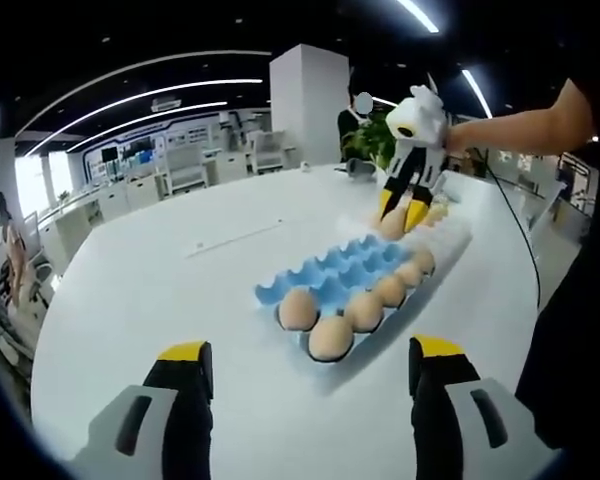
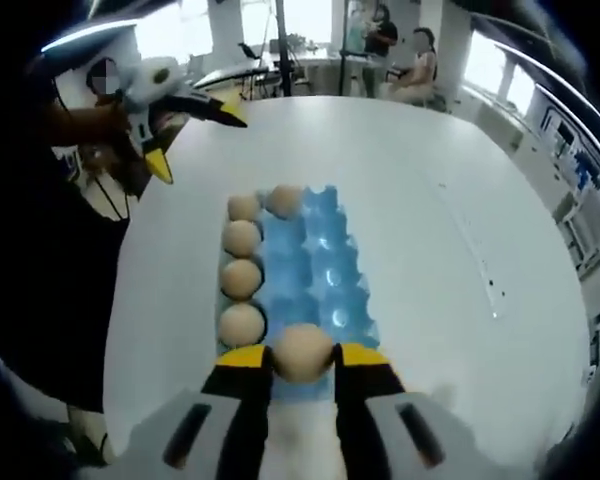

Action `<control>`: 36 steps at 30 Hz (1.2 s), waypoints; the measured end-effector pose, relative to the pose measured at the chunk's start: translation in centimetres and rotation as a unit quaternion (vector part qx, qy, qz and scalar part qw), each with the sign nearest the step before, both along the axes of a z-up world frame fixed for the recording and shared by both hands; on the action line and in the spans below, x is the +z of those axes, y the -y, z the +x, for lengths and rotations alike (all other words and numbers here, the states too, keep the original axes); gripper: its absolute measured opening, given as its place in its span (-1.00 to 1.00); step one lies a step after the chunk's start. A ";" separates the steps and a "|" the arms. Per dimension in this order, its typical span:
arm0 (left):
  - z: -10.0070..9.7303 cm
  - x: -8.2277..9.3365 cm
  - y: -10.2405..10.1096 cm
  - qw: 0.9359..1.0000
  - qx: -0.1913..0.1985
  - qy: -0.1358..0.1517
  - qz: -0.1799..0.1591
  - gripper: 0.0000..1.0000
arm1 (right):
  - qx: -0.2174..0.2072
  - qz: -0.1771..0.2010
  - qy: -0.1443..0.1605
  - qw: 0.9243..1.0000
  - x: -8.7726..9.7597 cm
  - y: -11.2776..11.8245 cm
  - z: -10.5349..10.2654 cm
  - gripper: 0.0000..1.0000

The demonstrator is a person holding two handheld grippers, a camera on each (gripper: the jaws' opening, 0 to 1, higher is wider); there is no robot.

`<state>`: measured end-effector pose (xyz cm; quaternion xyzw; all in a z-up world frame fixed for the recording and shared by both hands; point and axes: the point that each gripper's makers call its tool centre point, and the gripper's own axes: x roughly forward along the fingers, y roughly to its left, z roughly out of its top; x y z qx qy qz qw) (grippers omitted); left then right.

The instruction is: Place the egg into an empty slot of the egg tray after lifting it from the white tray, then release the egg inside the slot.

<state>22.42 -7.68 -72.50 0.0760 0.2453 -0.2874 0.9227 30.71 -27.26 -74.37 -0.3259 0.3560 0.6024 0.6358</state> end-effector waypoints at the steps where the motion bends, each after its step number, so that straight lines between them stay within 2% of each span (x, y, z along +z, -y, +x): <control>1: 0.0 0.0 0.0 1.000 0.000 0.000 0.000 0.62 | 0.001 0.001 -0.001 1.000 0.0 -0.1 0.0 -0.52; 17: 0.0 0.0 -0.2 1.000 0.001 -0.001 -0.001 0.60 | 0.058 0.018 -0.008 0.998 -0.3 -6.3 -1.2 -0.51; 36: 0.0 0.0 -0.6 1.000 0.009 0.000 -0.004 0.58 | 0.090 0.027 -0.016 0.995 -1.1 -10.5 -1.8 -0.51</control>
